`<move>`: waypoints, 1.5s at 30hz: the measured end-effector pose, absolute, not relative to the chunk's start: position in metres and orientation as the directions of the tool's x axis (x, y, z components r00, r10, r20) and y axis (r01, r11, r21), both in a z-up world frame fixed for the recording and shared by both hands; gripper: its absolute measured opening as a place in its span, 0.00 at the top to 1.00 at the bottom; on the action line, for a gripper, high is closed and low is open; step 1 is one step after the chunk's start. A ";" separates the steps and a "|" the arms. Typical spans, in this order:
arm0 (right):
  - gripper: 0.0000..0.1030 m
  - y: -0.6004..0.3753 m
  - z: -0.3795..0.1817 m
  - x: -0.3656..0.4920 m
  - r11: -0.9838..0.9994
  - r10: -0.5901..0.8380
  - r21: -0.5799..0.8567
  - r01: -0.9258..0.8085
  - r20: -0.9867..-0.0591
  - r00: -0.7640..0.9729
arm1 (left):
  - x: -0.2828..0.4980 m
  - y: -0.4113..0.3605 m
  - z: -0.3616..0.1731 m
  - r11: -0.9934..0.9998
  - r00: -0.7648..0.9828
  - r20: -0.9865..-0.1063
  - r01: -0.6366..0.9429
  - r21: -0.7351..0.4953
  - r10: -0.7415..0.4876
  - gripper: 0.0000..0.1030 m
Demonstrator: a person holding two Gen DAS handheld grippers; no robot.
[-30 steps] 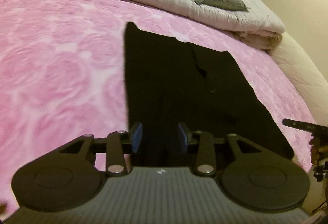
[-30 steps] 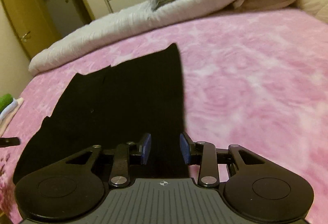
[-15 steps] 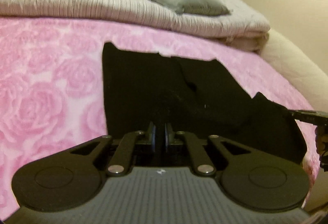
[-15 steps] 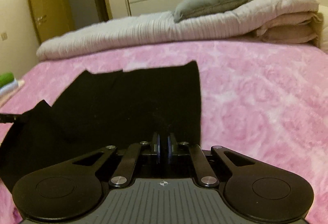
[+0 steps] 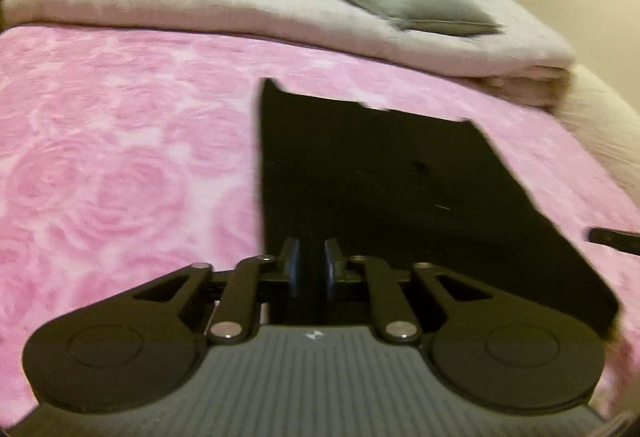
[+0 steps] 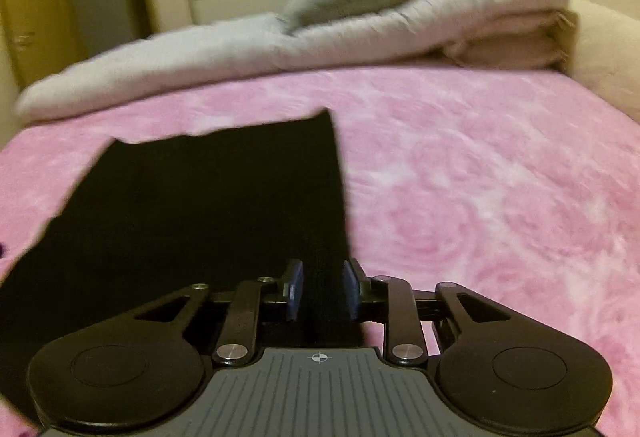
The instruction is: Fold clothes
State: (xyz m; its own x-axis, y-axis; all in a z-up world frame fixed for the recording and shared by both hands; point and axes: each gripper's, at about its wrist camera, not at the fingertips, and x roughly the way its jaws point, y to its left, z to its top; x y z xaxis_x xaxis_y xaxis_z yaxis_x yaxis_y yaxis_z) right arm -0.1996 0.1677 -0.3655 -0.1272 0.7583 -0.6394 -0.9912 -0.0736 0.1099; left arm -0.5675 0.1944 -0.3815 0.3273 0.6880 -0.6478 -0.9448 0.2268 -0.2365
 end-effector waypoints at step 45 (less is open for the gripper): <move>0.71 0.057 -0.372 -0.223 -0.117 0.622 -0.009 -0.993 -0.780 -0.066 | -0.523 0.091 -0.396 0.047 0.017 -0.801 -0.999 0.014 0.598 0.86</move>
